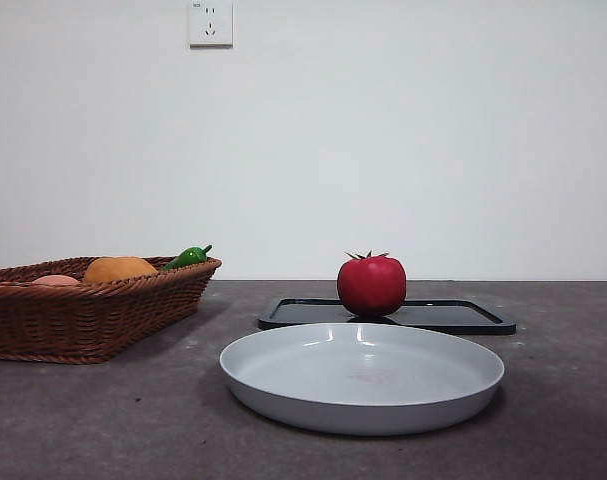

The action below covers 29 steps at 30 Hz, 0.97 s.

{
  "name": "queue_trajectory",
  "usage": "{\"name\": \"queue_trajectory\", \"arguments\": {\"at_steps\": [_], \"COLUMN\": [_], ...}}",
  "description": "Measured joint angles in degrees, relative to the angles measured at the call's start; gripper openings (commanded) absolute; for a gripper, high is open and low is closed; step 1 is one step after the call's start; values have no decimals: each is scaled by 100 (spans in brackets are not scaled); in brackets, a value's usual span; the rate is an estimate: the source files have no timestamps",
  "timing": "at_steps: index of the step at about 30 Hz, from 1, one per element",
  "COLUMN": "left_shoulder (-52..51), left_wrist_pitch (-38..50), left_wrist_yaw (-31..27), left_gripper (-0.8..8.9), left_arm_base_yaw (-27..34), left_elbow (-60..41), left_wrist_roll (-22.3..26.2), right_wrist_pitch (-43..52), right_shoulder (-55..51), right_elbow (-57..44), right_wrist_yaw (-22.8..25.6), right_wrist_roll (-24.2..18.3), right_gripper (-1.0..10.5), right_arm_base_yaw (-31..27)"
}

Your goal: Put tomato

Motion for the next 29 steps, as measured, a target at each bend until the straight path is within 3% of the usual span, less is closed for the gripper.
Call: {"name": "queue_trajectory", "arguments": {"at_steps": [13,19,29], "left_shoulder": [0,0,0], "left_wrist_pitch": [0,0,0], "left_wrist_yaw": [0,-2,-2], "left_gripper": [8,8,8], "left_arm_base_yaw": [0,0,0], "left_elbow": [2,2,2], "left_wrist_roll": [0,0,-2], "right_wrist_pitch": [85,-422,-409], "right_shoulder": [-535,-533,-535], "right_elbow": [-1069,-1102,-1099], "right_wrist_yaw": [404,415,431], "right_wrist_roll": [103,160,219], "right_gripper": [6,6,6], "right_arm_base_yaw": [0,0,0]}}
